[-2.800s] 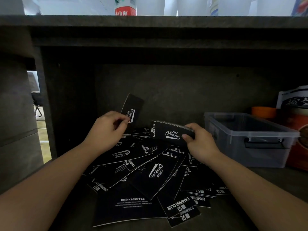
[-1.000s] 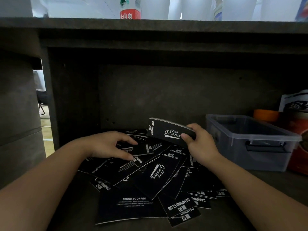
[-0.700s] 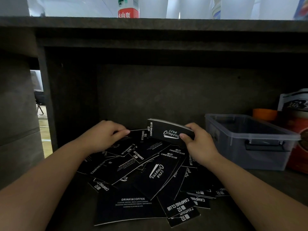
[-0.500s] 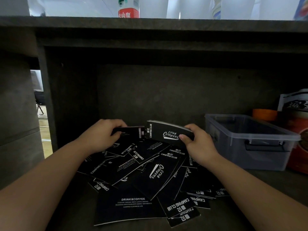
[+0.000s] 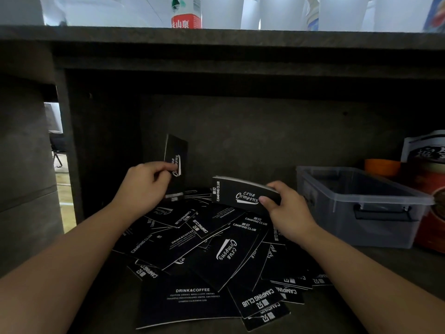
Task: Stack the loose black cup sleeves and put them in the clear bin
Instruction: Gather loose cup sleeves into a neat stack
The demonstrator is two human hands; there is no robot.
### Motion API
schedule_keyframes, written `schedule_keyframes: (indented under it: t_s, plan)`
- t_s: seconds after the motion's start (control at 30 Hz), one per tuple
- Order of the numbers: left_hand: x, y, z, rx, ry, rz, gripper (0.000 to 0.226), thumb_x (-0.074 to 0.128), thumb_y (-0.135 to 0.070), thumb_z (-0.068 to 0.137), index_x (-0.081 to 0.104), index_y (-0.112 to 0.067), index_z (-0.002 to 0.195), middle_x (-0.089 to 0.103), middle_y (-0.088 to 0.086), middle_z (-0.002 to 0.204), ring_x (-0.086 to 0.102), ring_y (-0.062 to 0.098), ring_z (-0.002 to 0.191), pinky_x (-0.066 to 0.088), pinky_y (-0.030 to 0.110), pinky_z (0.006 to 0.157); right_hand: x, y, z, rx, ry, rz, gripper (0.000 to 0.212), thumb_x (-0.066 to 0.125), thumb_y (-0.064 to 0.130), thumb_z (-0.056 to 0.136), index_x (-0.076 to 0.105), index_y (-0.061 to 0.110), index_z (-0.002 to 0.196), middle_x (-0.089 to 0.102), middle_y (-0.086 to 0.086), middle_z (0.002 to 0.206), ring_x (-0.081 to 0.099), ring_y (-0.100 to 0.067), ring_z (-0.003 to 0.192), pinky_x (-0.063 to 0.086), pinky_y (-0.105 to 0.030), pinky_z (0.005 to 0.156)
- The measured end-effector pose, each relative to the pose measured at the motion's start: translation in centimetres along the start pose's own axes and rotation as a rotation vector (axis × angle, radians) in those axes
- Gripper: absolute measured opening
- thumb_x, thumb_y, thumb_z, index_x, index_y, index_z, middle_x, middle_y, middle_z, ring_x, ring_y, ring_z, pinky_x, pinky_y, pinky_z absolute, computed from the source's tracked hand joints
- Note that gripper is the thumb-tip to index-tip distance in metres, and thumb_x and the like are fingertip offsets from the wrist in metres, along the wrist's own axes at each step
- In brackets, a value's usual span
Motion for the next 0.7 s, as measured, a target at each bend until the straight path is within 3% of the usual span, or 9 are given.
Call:
schedule_keyframes:
  t_s: [0.07,0.13,0.27,0.33,0.43,0.53,0.63,0.7]
  plan:
    - [0.2,0.4,0.4,0.024,-0.013,0.010,0.031,0.058,-0.007,0.092,0.064,-0.023,0.118,0.065,0.002,0.111,0.062,0.007,0.094,0.050,0.020,0.085,0.0,0.0,0.0,-0.005,-0.002,-0.005,0.009,0.060,0.021,0.093,0.055,0.029,0.095,0.059,0.016,0.084,0.053,0.005,0.077,0.035,-0.005,0.056]
    - [0.5,0.8,0.6,0.006,0.024,-0.039,0.051,0.059,0.001,0.088,0.049,-0.032,0.126,0.058,0.001,0.123,0.059,0.015,0.109,0.050,0.037,0.098,0.0,0.0,0.0,-0.006,0.005,-0.003,0.009,0.059,0.021,0.093,0.055,0.028,0.095,0.058,0.016,0.084,0.053,0.005,0.076,0.037,-0.004,0.055]
    - [1.1,0.0,-0.1,0.059,0.104,-0.206,0.081,0.061,0.003,0.089,0.024,-0.049,0.139,0.060,-0.007,0.115,0.059,0.009,0.112,0.048,0.031,0.097,0.2,-0.1,0.1,0.004,0.011,0.005,0.009,0.060,0.022,0.093,0.056,0.028,0.098,0.059,0.015,0.086,0.054,0.004,0.079,0.036,-0.007,0.059]
    - [1.4,-0.6,-0.3,0.107,0.113,-0.203,0.078,0.065,-0.003,0.089,0.028,-0.054,0.134,0.063,-0.012,0.105,0.061,0.006,0.107,0.046,0.026,0.095,0.3,-0.1,0.1,0.005,0.010,0.010,0.009,0.060,0.022,0.093,0.056,0.028,0.098,0.058,0.015,0.086,0.054,0.004,0.079,0.037,-0.009,0.061]
    - [2.4,-0.9,-0.6,0.177,0.208,-0.083,0.055,0.067,-0.011,0.089,0.046,-0.052,0.118,0.065,-0.021,0.094,0.061,-0.006,0.095,0.047,0.017,0.085,0.3,0.0,0.0,-0.010,0.016,0.024,0.010,0.060,0.021,0.093,0.055,0.029,0.097,0.058,0.016,0.086,0.054,0.005,0.079,0.035,-0.004,0.060]
    - [3.4,-0.6,-1.0,0.184,0.290,-0.021,0.044,0.068,-0.015,0.089,0.052,-0.051,0.109,0.067,-0.017,0.100,0.061,-0.009,0.096,0.048,0.016,0.088,0.7,0.5,-0.1,-0.049,0.057,0.016,0.012,0.061,0.021,0.092,0.056,0.031,0.096,0.060,0.016,0.087,0.055,0.002,0.082,0.036,-0.004,0.062]
    - [3.7,-0.5,-0.9,0.116,0.230,-0.017,0.045,0.074,-0.020,0.084,0.053,-0.045,0.113,0.064,-0.012,0.101,0.060,-0.002,0.097,0.047,0.021,0.090,1.2,1.0,-0.3,-0.085,0.103,0.025,0.012,0.062,0.022,0.092,0.057,0.031,0.097,0.063,0.013,0.090,0.057,0.003,0.085,0.038,-0.003,0.065]
    - [4.1,-0.5,-1.0,0.015,0.211,-0.032,0.057,0.080,-0.026,0.078,0.050,-0.036,0.126,0.058,-0.009,0.108,0.056,0.005,0.104,0.043,0.025,0.094,1.4,1.3,-0.3,-0.091,0.123,0.065,0.010,0.063,0.024,0.091,0.059,0.027,0.100,0.065,0.011,0.092,0.059,0.002,0.086,0.040,-0.004,0.068]
Point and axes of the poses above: each hand's wrist, its own z-axis towards the middle knuckle, its own x-axis out of the palm, y = z × x, the point moved 5 cm from there along z, towards the middle knuckle
